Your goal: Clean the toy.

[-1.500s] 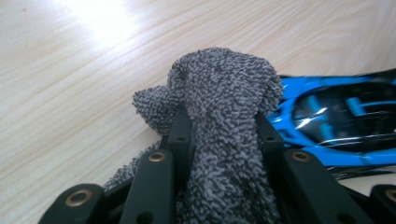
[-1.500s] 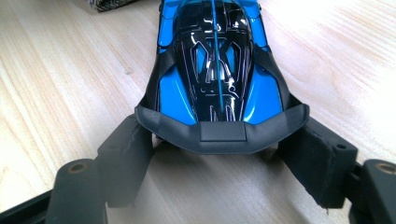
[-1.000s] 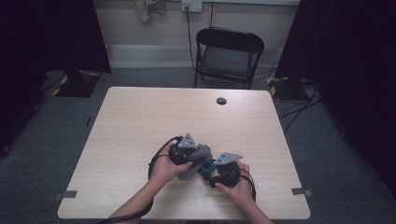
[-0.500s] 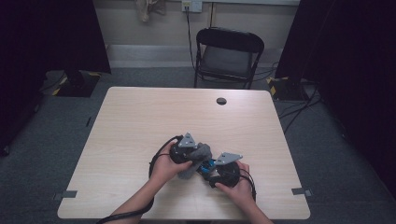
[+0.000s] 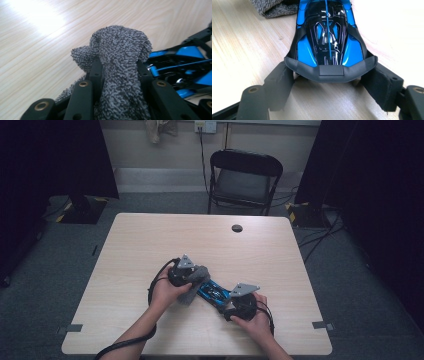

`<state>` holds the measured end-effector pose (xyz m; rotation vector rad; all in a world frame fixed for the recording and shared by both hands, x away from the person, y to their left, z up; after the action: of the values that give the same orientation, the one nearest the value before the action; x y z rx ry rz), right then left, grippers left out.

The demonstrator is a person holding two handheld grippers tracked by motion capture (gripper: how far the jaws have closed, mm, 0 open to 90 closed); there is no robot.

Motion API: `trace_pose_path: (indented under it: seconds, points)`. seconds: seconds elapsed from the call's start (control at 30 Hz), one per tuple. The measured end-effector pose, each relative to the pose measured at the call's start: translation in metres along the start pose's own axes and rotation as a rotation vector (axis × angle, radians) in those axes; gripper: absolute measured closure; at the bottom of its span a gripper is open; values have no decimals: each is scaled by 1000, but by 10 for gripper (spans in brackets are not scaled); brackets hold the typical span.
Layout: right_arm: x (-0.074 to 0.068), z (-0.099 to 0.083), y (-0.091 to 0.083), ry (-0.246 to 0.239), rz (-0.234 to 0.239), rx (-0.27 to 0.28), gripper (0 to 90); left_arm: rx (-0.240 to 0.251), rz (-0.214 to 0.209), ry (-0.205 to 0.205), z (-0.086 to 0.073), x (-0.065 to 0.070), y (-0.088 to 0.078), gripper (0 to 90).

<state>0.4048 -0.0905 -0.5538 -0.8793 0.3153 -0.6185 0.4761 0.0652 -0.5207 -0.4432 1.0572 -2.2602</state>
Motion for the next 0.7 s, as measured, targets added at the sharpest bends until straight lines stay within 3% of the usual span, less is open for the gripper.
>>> trace_pose_path:
  seconds: [0.23,0.37,0.57,0.7]
  points:
    - [0,0,0,0,0,0,266,-29,38,-26,-6,-17,-2,670]
    - [0,0,0,0,0,0,266,-30,39,-43,-9,-22,-3,670]
    - [0,0,0,-1,1,-1,264,-10,25,-18,-8,-13,-11,669]
    - [0,0,0,-2,2,-2,262,4,5,19,-9,1,-19,669]
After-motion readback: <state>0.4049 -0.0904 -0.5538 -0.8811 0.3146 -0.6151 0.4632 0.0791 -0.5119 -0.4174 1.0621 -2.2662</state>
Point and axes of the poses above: each handheld gripper's, and its own axes: y roughly forward along the jaws, z roughly out of its top, x roughly to its right, the point moved 8 cm from there along y, roughly forward along the jaws, and after that the axes turned 11 degrees about -x, right-handed, at the moved point
